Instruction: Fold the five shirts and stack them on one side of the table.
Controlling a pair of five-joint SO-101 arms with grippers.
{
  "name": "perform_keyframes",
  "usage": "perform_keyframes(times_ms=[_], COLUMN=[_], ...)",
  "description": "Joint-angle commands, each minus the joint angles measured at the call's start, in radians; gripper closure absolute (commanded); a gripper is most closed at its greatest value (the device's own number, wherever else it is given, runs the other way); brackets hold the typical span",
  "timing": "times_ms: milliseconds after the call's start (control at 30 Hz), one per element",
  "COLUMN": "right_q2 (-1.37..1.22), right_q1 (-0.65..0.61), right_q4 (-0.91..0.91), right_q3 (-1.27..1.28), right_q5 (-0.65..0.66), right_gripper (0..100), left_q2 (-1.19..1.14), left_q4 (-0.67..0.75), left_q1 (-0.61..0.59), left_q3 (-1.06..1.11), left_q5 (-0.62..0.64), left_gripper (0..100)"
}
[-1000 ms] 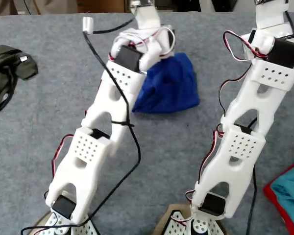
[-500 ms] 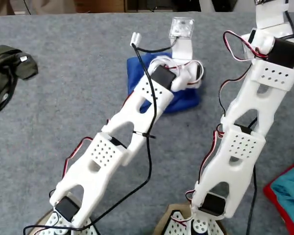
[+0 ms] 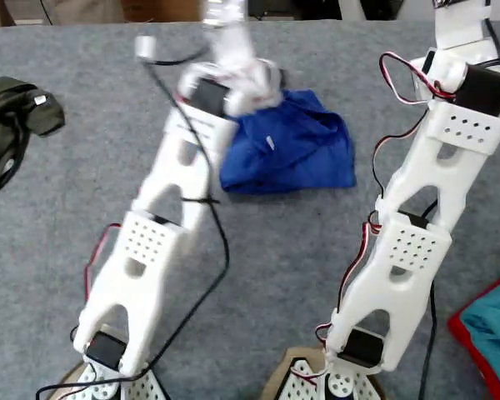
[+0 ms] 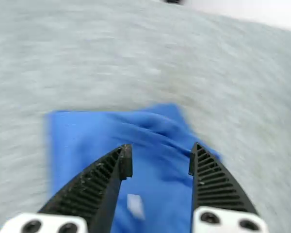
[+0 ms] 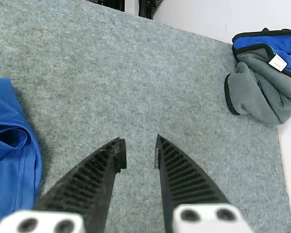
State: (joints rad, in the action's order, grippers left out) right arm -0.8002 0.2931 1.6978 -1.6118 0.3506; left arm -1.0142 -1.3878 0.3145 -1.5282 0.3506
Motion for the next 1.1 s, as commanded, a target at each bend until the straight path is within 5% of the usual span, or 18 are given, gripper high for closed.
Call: perform_keyframes(times_ms=[0, 267, 400, 567, 667, 867, 1067], right_q2=[0.084, 0.085, 0.084, 0.082, 0.082, 0.085, 0.085], right_q1=[-0.019, -0.191, -0.321, -0.429, -0.455, -0.456, -0.452], right_q4=[-0.038, -0.058, -0.06, -0.178, -0.265, -0.333, -0.238], right_q3=[0.019, 0.216, 0.292, 0.429, 0.515, 0.63, 0.628], right_q5=[0.011, 0.021, -0.106, -0.359, -0.35, -0.347, -0.407], right_gripper=[87.2, 87.2, 87.1, 86.9, 87.0, 87.1, 91.1], left_q2=[0.013, 0.021, 0.021, 0.094, 0.16, 0.389, 0.753], left_q4=[-0.1, -0.275, -0.379, -0.377, -0.377, -0.377, -0.374], left_q1=[-0.095, -0.172, -0.276, -0.382, -0.417, -0.516, -0.532], left_q3=[-0.052, -0.06, -0.06, -0.021, 0.034, 0.304, 0.844], left_q5=[0.041, 0.041, 0.037, -0.052, -0.129, -0.25, -0.433], left_gripper=[80, 80, 81, 94, 98, 98, 98])
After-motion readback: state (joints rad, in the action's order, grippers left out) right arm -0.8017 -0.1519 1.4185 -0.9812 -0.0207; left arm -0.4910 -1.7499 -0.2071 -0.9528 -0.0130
